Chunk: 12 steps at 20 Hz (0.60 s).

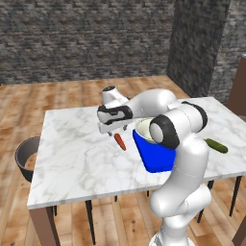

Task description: Place the two vegetables and bowl onto the tray for setting up a vegetable dip station.

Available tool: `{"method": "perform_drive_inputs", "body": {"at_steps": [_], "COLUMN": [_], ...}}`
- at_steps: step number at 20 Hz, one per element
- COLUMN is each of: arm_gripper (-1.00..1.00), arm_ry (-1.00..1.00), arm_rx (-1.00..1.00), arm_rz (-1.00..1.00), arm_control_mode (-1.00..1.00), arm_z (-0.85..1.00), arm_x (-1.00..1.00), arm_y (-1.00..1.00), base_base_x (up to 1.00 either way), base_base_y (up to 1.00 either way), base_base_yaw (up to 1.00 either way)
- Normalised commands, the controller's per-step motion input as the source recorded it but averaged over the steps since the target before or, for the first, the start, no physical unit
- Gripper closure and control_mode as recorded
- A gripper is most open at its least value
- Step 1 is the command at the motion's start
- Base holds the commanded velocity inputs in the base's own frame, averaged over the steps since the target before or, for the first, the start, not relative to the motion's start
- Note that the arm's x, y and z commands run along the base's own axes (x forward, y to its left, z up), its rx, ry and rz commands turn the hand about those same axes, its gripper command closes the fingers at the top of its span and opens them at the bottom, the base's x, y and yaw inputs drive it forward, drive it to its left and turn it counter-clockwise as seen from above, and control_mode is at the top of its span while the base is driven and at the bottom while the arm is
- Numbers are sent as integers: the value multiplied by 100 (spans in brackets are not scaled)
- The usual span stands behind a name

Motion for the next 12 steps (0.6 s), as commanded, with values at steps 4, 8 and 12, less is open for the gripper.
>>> {"method": "perform_drive_inputs", "body": {"at_steps": [4,8,12], "arm_gripper": [-100,-100,-100], "arm_ry": [-1,0,0], "arm_rx": [0,0,0], "arm_rz": [-8,-10,-11], "arm_control_mode": [-100,-100,-100], "arm_z": [-33,-28,-18], "arm_x": [13,2,0], "arm_y": [-3,-6,-6], "base_base_x": [0,0,0], "base_base_y": [0,0,0], "base_base_yaw": [0,0,0]}}
